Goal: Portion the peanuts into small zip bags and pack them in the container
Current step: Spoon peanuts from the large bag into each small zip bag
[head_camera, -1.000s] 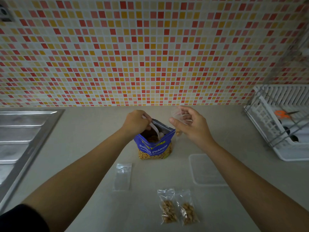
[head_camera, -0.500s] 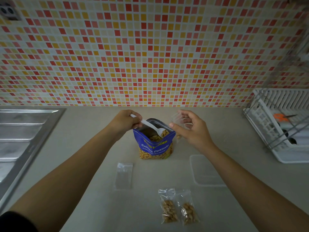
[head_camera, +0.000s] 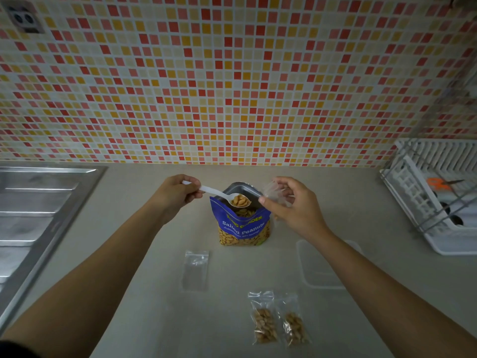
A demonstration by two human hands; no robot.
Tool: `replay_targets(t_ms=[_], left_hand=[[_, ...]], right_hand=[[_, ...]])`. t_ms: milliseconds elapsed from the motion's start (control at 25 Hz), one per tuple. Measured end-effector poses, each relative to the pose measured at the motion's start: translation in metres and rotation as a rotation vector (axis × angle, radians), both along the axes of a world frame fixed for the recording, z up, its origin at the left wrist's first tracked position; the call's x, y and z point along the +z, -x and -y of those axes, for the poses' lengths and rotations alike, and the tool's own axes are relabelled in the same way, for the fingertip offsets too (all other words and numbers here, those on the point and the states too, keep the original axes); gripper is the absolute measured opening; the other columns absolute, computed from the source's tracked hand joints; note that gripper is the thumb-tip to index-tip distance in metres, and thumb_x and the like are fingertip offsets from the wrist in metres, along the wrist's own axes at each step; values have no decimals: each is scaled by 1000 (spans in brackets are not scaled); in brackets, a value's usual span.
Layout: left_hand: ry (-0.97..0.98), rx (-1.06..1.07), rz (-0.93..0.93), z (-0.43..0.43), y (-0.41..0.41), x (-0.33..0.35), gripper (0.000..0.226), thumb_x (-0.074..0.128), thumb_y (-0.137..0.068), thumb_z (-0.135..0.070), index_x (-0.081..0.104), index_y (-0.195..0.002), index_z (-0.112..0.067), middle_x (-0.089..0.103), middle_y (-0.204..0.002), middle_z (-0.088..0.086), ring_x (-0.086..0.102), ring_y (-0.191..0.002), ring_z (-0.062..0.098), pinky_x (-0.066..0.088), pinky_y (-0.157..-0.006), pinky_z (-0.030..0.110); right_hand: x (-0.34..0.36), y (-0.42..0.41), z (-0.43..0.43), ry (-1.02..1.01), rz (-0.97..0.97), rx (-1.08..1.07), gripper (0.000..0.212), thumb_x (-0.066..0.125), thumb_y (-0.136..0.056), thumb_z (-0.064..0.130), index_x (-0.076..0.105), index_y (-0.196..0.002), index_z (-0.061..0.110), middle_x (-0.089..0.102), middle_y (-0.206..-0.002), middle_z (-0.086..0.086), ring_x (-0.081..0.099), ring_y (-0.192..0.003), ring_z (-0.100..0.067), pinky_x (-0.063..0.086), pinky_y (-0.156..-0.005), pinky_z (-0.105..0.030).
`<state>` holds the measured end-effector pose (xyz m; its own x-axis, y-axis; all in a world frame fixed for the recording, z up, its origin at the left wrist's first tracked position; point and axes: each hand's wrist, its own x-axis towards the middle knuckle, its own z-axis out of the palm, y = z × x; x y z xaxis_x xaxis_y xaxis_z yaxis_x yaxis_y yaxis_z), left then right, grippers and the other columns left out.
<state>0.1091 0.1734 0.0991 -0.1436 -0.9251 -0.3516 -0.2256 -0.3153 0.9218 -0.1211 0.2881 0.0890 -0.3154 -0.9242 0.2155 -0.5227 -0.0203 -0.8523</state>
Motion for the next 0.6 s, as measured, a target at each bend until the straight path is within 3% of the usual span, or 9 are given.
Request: replay_targets(t_ms=[200, 360, 600], left_hand=[[28, 15, -62, -2, -2, 22, 9, 49, -94, -8, 58, -92, -8, 62, -82, 10, 60, -73, 14, 48, -67, 19], [94, 13, -123, 2, -2, 54, 11, 50, -94, -6, 58, -87, -10, 62, -82, 9, 60, -73, 14, 48, -67, 20], [199, -94, 14, 0, 10, 67, 11, 54, -92, -6, 59, -84, -12, 64, -83, 10, 63, -71, 14, 50, -57, 14]], right_hand=[[-4, -2, 1, -23, -96, -1, 56, 78, -69, 37, 58, -117, 16, 61, -105, 3, 56, -86, -5, 44, -68, -9], [-4, -5, 3, -19, -176, -6, 56, 78, -69, 38, 58, -115, 15, 61, -105, 2, 55, -85, -9, 42, -66, -11], [-1, -16, 8, 24, -227, 23, 54, 78, -69, 39, 58, -114, 16, 59, -100, 5, 53, -85, -7, 43, -68, -12]])
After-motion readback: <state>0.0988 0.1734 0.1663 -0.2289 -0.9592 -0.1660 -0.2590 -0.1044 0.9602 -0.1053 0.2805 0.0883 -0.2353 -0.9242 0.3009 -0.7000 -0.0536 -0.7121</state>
